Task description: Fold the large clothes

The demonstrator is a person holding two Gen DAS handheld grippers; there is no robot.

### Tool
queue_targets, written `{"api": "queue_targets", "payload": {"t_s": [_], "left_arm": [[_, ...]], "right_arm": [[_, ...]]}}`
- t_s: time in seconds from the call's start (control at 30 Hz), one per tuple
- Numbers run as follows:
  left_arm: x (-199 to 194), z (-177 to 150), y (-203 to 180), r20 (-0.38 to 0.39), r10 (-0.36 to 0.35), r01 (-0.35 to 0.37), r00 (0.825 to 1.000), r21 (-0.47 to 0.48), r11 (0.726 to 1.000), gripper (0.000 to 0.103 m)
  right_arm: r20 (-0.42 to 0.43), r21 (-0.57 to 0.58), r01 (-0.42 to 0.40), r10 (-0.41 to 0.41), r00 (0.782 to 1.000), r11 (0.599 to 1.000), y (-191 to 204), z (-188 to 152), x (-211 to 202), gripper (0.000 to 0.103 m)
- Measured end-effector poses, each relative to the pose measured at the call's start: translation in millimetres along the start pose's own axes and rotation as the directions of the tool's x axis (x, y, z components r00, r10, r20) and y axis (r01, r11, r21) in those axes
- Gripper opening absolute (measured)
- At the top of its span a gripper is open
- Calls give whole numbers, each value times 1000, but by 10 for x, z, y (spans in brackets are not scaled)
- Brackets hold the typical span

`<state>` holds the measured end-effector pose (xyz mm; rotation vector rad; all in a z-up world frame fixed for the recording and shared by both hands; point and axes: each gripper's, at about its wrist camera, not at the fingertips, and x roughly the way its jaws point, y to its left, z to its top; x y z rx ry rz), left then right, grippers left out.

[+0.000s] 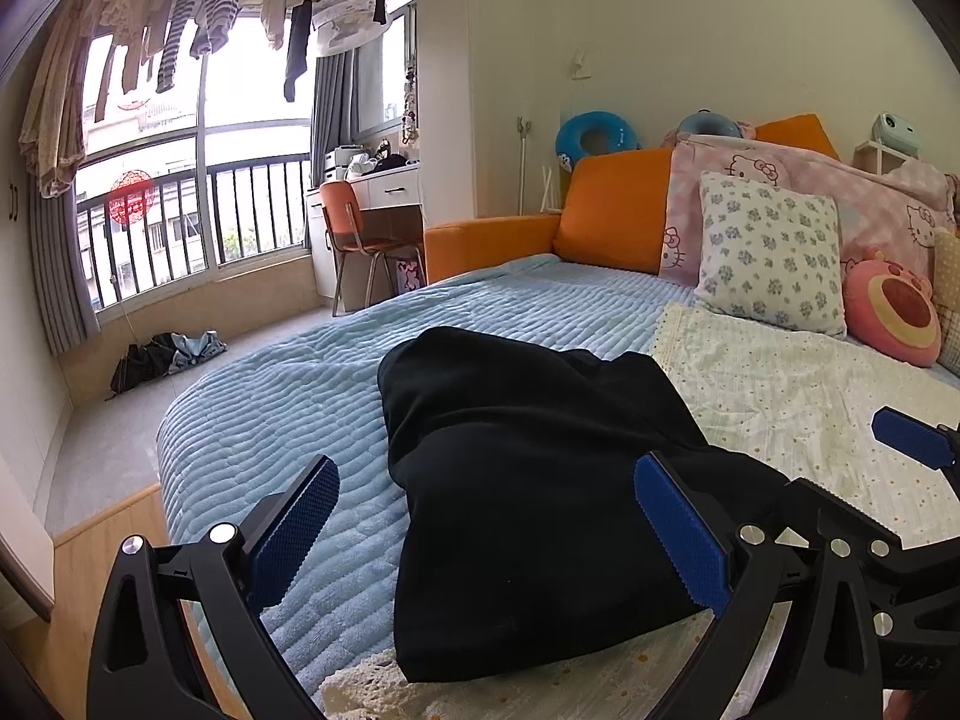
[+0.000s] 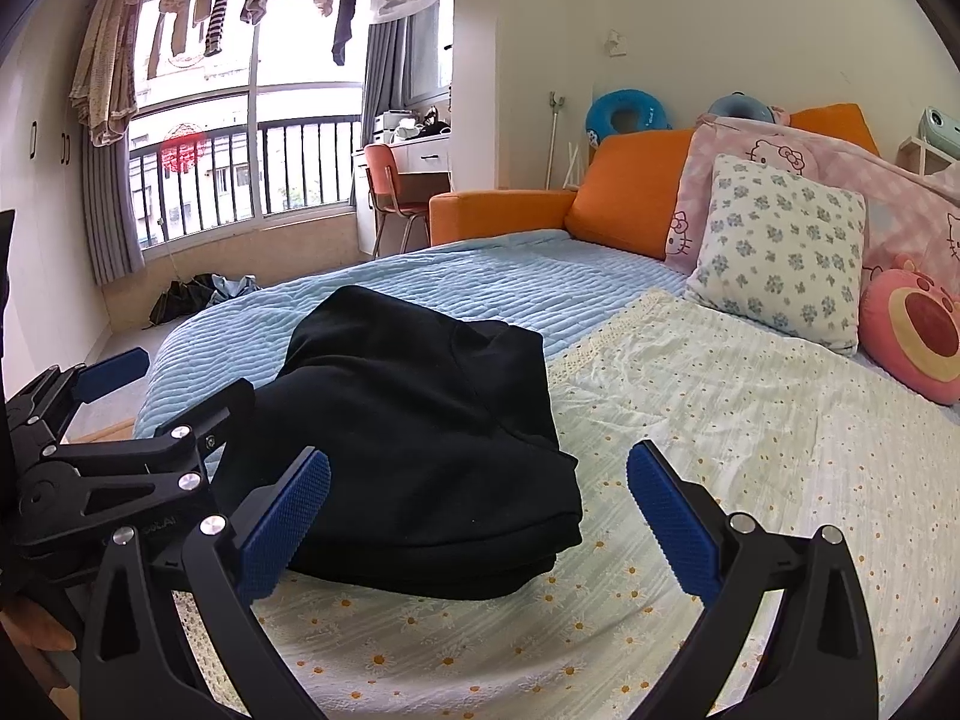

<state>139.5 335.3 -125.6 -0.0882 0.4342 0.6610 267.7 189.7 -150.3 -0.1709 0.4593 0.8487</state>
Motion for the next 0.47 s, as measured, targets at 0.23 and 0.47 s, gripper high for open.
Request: {"api": "queue_targets", "payload": {"t_s": [0.23,0.47], "left_arm": [[-4,16,51,-8,6,-6,1000,-10,1000,100],[28,2,74,-30,-11,11,999,1,1000,100]], "right_arm": [[1,-1,1,-1,1000,1000,9,0,-5,98],[4,4,4,-4,1000,1000,-6,-4,-33,98]]}}
